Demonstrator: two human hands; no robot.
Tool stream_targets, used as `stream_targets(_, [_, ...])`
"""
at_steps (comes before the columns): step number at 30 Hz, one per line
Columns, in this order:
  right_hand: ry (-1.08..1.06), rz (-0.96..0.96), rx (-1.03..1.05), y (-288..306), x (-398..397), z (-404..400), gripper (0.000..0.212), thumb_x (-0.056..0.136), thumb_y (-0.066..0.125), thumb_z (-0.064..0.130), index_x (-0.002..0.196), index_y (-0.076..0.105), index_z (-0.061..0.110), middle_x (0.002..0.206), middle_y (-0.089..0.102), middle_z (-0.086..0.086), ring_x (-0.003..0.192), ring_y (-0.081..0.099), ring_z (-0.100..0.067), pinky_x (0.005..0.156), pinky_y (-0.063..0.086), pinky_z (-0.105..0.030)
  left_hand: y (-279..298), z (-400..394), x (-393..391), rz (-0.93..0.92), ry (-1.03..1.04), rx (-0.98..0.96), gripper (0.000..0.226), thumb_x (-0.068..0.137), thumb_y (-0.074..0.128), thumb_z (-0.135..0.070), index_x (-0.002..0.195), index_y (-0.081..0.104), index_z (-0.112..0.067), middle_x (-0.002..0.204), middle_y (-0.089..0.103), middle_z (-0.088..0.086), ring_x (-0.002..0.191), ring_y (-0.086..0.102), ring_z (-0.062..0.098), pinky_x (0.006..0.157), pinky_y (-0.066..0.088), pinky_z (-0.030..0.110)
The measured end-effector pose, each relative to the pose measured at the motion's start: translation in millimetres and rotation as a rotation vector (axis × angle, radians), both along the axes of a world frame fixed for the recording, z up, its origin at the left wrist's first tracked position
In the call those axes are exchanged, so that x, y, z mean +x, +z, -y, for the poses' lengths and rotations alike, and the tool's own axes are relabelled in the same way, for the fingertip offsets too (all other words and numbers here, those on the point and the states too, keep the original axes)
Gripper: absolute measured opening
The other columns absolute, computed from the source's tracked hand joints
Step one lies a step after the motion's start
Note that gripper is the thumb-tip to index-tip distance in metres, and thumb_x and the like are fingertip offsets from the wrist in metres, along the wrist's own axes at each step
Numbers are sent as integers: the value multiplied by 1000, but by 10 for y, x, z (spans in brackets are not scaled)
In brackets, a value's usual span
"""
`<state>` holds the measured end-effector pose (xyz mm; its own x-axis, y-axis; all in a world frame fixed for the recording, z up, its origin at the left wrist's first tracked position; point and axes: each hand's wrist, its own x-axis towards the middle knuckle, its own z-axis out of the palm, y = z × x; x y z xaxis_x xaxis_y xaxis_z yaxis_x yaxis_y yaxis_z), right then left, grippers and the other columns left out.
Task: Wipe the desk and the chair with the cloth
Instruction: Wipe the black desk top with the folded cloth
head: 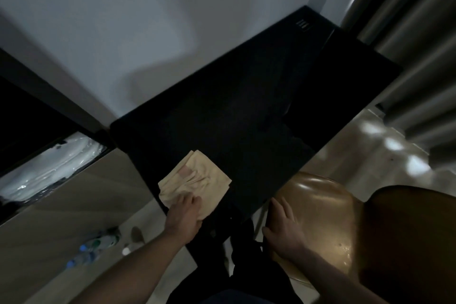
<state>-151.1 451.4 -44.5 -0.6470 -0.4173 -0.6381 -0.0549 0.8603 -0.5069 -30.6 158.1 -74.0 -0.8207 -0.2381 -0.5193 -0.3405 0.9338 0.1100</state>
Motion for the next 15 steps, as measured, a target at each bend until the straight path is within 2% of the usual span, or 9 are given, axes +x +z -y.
stream_targets(2, [-16, -5, 11, 29, 112, 20, 93, 96, 69, 45, 169, 12, 34, 176, -3, 3, 160, 21, -28, 124, 31, -42, 24, -42, 9, -11, 39, -3, 23, 93, 62, -28, 115, 57, -23, 128, 52, 1, 124, 47, 24, 92, 50, 36])
stream_targets(4, [-23, -6, 28, 27, 245, 1, 93, 96, 70, 44, 168, 13, 34, 176, -3, 3, 159, 23, -29, 124, 32, -42, 50, -105, 32, 0, 18, -3, 20, 96, 59, -24, 116, 60, -23, 129, 54, -1, 122, 46, 24, 90, 48, 34])
stream_targets(7, [-61, 2, 29, 8, 468, -40, 92, 94, 69, 48, 167, 16, 34, 176, -1, 3, 157, 29, -30, 123, 36, -46, 91, -150, 177, 35, -63, -8, 19, 100, 57, -23, 118, 59, -21, 128, 56, 0, 119, 47, 24, 88, 43, 34])
stream_targets(11, [-42, 27, 46, 26, 722, -86, 92, 95, 68, 52, 167, 16, 29, 176, -1, -3, 158, 27, -30, 126, 31, -42, 109, -147, 431, 96, -167, 24, 21, 101, 56, -23, 121, 59, -18, 132, 56, 3, 122, 50, 25, 89, 42, 35])
stream_targets(15, [-44, -3, 57, 29, 837, -110, 92, 94, 68, 54, 166, 18, 27, 176, 2, -5, 158, 26, -31, 126, 31, -43, 215, -117, 522, 99, -204, 84, 14, 102, 55, -27, 114, 60, -21, 130, 58, 2, 119, 52, 24, 81, 31, 33])
